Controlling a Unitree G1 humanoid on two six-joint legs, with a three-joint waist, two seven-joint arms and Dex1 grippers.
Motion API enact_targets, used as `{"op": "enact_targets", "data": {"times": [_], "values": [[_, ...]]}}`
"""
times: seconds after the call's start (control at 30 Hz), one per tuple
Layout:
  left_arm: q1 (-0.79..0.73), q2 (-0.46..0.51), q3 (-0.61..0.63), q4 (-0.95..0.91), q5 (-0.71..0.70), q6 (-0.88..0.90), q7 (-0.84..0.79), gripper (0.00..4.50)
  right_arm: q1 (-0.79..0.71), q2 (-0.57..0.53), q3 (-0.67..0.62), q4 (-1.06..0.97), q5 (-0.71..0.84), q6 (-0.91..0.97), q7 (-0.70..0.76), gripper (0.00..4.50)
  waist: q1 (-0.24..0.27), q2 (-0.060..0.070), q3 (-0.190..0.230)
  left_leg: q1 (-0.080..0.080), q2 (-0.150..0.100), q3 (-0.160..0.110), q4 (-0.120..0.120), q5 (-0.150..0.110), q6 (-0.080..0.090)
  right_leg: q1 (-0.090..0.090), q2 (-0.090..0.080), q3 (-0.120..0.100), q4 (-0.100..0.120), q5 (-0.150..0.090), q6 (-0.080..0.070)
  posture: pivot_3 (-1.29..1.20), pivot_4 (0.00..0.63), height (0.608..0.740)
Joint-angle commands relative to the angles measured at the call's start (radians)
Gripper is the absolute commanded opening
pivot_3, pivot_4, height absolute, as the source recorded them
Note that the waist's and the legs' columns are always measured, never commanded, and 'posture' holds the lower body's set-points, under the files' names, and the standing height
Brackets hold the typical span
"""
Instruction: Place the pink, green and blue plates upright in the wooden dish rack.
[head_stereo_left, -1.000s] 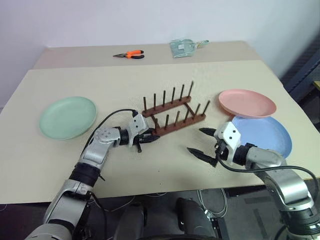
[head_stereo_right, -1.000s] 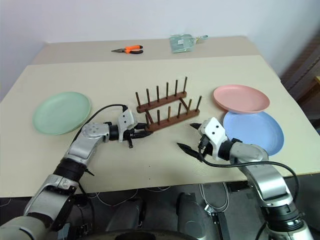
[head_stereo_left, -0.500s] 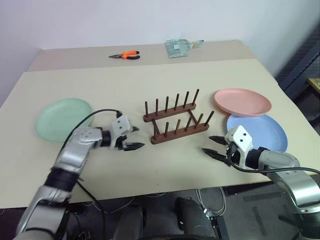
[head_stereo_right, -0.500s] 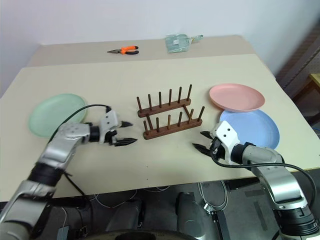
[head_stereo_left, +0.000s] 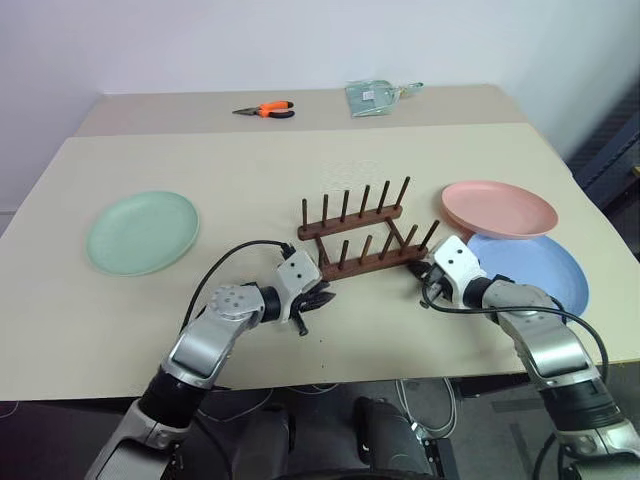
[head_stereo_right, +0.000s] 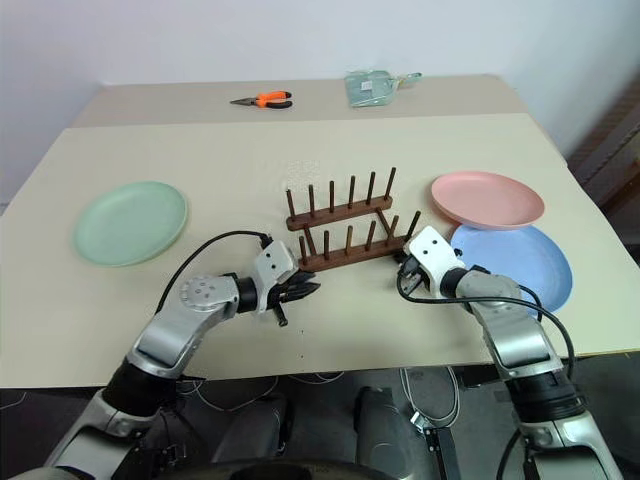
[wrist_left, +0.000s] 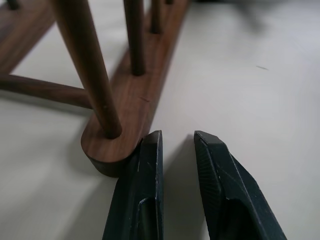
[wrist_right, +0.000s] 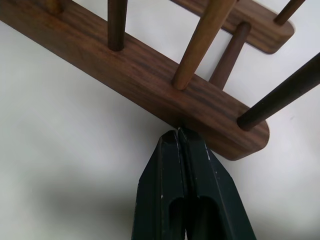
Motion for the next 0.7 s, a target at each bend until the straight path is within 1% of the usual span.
{"op": "enact_targets", "data": {"times": [0.03, 0.2, 0.37, 0.53, 0.6, 0.63, 0.7], "values": [[-0.006, 0.013, 0.039, 0.08, 0.051, 0.006, 0.081, 1.02, -0.038, 0.015, 0.009, 0.03, -0.038, -0.042, -0.02, 0.02, -0.002, 0.0, -0.001, 0.0, 0.0, 0.0, 0.0, 0.0, 0.0, 0.0, 0.0, 0.0, 0.0, 0.0, 0.0, 0.0, 0.15, 0.74], [-0.03, 0.034, 0.06, 0.15, 0.05, -0.035, 0.106, 1.02, -0.113, 0.052, 0.017, 0.119, -0.056, -0.081, -0.029, 0.02, -0.018, 0.001, -0.002, 0.001, 0.0, 0.0, 0.0, 0.0, 0.0, 0.0, 0.0, 0.0, 0.001, 0.0, 0.0, 0.0, 0.15, 0.74], [-0.058, 0.042, 0.065, 0.214, 0.061, -0.082, 0.124, 1.02, -0.157, 0.076, 0.027, 0.178, -0.078, -0.118, -0.028, 0.02, -0.024, 0.001, -0.002, 0.002, 0.0, 0.0, -0.001, 0.0, 0.0, 0.0, 0.001, 0.0, 0.002, 0.001, -0.001, 0.0, 0.15, 0.74], [-0.068, 0.042, 0.065, 0.241, 0.066, -0.109, 0.134, 1.02, -0.174, 0.094, 0.024, 0.187, -0.086, -0.128, -0.024, 0.02, -0.025, 0.002, -0.002, 0.002, 0.001, 0.0, -0.001, 0.0, 0.0, 0.0, 0.001, 0.0, 0.002, 0.003, 0.0, 0.0, 0.15, 0.74], [-0.067, 0.042, 0.065, 0.227, 0.052, -0.115, 0.118, 1.02, -0.165, 0.069, 0.01, 0.151, -0.057, -0.113, 0.026, 0.02, -0.024, 0.002, -0.002, 0.002, 0.001, 0.0, -0.001, 0.0, 0.0, 0.0, 0.001, 0.0, 0.002, 0.003, 0.001, 0.0, 0.15, 0.74], [-0.064, 0.047, 0.061, 0.214, 0.046, -0.117, 0.104, 1.02, -0.159, 0.047, -0.002, 0.125, -0.041, -0.103, 0.055, 0.25, -0.024, 0.002, -0.002, 0.002, 0.001, 0.0, -0.001, 0.0, 0.0, 0.0, 0.001, 0.0, 0.002, 0.003, 0.001, 0.0, 0.15, 0.74], [-0.05, 0.067, 0.044, 0.178, 0.047, -0.134, 0.072, 1.02, -0.146, -0.017, -0.056, 0.046, 0.01, -0.082, 0.122, 0.85, -0.024, 0.003, -0.002, 0.001, 0.0, 0.0, -0.001, 0.0, 0.0, 0.0, 0.001, 0.0, 0.002, 0.003, 0.001, 0.0, 0.15, 0.74]]}}
